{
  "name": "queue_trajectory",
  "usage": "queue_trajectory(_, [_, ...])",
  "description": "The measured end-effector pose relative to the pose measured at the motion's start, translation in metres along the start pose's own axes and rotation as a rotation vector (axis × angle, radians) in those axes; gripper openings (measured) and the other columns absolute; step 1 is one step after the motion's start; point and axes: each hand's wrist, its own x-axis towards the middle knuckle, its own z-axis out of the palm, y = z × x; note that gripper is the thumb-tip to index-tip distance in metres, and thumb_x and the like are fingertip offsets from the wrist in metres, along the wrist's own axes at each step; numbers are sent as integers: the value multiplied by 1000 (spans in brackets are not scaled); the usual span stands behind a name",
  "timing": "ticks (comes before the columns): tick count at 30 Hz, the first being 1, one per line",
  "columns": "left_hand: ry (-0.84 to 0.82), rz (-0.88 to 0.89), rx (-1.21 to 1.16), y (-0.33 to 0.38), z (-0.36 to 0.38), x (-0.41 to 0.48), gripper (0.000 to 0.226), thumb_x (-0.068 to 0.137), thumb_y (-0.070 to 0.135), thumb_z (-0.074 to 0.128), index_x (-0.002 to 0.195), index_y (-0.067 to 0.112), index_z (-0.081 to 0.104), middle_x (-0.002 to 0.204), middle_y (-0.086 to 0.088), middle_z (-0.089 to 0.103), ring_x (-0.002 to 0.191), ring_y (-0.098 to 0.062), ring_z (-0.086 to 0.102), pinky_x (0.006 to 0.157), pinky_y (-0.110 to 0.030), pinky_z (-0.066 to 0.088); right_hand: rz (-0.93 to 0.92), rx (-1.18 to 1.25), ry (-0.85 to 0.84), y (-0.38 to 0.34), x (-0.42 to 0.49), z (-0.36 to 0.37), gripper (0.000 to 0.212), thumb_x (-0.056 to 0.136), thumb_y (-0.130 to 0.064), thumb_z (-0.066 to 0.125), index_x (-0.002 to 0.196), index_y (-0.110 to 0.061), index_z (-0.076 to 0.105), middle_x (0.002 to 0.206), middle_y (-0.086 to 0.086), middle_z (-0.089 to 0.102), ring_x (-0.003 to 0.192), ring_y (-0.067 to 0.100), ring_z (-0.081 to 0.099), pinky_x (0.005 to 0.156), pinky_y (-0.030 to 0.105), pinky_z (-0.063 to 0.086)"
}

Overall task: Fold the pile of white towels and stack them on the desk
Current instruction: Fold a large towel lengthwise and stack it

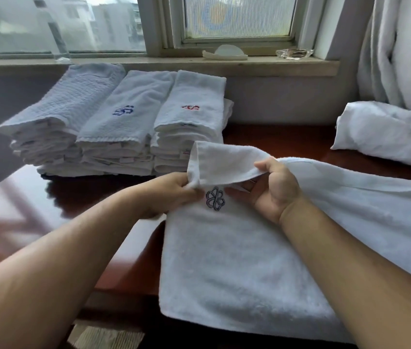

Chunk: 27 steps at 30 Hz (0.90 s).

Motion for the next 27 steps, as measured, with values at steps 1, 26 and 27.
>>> queue_trajectory(1, [27,-51,-79,1,-3,-1,17,100,19,61,108,8,72,107,-11,76,95,-22,74,84,-37,61,-8,4,9,0,0,1,34,94,-10,40,120,-3,61,108,24,63,93,39,65,91,61,52])
queue_trajectory(26, [459,-131,-363,-6,14,-9,12,95,17,61,85,11,64,54,3,58,41,-5,49,37,-16,33,167,-177,126,12,-49,-8,34,102,-34,43,107,-6,61,79,16,76,60,26,73,45,24,51])
queue_trajectory(27, [452,-150,-323,-9,12,-12,16,95,16,60,80,12,62,52,3,54,39,-5,44,36,-15,30,145,-150,166,10,-49,-11,35,103,-28,39,103,-2,63,73,16,75,56,25,72,42,23,52])
